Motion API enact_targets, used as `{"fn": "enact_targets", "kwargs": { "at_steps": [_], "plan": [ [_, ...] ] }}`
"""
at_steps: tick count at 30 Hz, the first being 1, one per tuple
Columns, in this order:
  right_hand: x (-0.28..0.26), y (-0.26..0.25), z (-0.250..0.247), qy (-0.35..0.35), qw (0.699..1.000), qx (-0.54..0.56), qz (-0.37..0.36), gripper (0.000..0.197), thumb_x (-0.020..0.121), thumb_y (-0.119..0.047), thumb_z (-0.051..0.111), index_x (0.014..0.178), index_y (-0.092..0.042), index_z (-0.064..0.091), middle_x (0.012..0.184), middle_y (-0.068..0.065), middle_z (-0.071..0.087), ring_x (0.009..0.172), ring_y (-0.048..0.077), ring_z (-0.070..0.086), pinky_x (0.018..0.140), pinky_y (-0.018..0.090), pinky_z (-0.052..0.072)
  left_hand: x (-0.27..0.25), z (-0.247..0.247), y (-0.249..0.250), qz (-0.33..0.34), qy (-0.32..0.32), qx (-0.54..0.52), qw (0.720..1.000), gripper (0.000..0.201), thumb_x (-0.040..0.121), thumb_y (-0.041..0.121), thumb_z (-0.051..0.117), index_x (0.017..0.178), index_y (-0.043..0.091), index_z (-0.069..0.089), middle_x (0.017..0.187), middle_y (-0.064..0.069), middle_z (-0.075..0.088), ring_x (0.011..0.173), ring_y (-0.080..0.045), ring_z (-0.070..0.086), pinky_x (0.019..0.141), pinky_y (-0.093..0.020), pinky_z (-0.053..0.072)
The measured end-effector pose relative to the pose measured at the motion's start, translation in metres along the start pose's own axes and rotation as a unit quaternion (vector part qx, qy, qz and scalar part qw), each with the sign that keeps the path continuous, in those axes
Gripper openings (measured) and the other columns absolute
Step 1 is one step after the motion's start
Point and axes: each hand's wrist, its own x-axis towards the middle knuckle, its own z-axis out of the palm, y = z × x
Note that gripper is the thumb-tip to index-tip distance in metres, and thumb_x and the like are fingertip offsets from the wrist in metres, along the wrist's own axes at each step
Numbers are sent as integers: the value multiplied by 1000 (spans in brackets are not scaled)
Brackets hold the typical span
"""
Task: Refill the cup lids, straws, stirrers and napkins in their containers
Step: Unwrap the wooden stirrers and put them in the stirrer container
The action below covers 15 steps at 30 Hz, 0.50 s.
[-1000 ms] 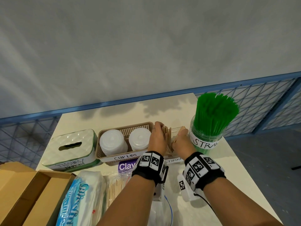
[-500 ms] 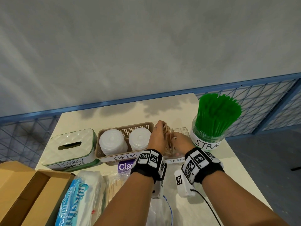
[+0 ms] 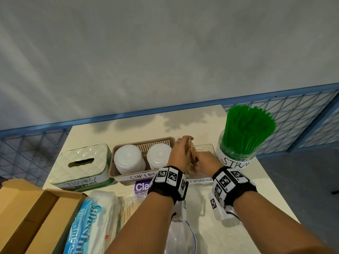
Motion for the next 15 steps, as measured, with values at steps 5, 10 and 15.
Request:
{"fn": "enact_targets", "kwargs": {
  "at_steps": [5, 10, 15],
  "plan": [
    [1, -5, -5, -11, 999, -20, 29, 28, 98, -10, 38, 115, 3, 56, 116, 20, 61, 107, 32, 57, 77, 31, 41, 3, 1, -3, 4, 17, -16, 1000, 26, 95, 4, 41, 114, 7, 58, 117, -12, 55, 106, -19, 52, 80, -14, 34],
    [3, -7, 1, -19, 997, -53, 59, 28, 98, -10, 36, 120, 0, 51, 122, 16, 58, 111, 30, 56, 87, 32, 44, -1, 3, 2, 15, 28, -33, 999, 30, 98, 12, 39, 124, 12, 53, 127, -6, 52, 116, -16, 46, 88, -16, 31],
    [7, -8, 5, -22, 997, -52, 55, 29, 99, -9, 34, 124, 2, 43, 124, 17, 57, 113, 30, 56, 87, 32, 43, -3, 5, 1, 88, 60, 33, 994, 23, 94, 5, 47, 106, 5, 67, 120, -10, 55, 113, -20, 48, 94, -21, 34]
  ]
}}
